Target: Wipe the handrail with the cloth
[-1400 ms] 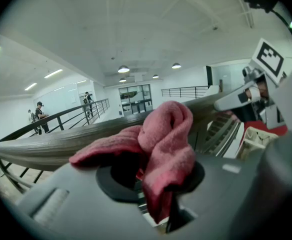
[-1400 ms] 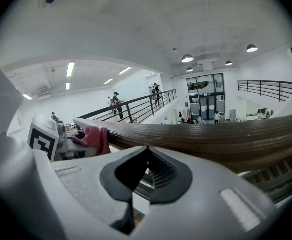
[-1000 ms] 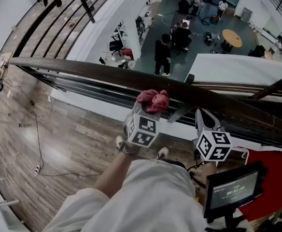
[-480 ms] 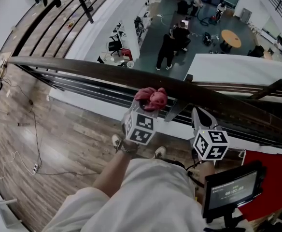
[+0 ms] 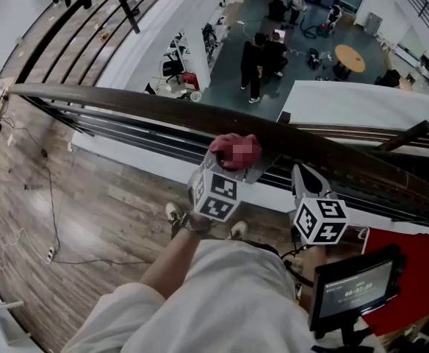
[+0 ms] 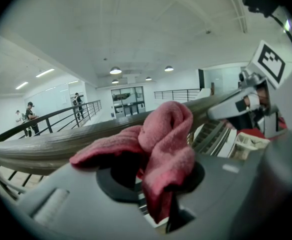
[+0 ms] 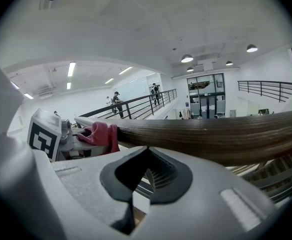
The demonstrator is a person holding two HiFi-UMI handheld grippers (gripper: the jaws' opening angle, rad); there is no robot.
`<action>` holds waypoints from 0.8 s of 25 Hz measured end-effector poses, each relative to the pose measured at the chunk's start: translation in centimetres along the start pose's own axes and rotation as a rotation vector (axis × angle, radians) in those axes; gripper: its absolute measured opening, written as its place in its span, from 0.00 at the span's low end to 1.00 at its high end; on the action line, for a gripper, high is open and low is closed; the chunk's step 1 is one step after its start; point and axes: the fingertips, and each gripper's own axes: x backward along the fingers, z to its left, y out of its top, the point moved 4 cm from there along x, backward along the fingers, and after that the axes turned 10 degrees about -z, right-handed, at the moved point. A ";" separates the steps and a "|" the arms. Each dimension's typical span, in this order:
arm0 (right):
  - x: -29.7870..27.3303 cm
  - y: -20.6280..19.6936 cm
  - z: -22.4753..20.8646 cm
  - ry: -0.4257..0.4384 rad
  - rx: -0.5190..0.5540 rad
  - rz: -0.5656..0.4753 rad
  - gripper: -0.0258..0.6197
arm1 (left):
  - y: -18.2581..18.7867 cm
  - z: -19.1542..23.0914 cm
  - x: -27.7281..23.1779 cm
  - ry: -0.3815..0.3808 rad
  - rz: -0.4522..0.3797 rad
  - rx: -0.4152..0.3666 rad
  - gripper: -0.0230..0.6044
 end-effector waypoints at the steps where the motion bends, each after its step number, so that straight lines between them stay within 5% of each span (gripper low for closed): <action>1: 0.0 0.0 -0.1 -0.001 -0.001 0.001 0.04 | 0.0 -0.2 -0.1 -0.003 0.000 -0.001 0.25; 15: -0.8 0.3 -0.4 0.013 0.001 0.002 0.04 | 1.0 -2.3 -0.5 -0.084 -0.011 -0.035 0.25; 20: -0.5 0.1 -1.0 -0.009 -0.002 0.003 0.04 | 2.9 -2.7 -0.2 -0.097 -0.090 -0.061 0.24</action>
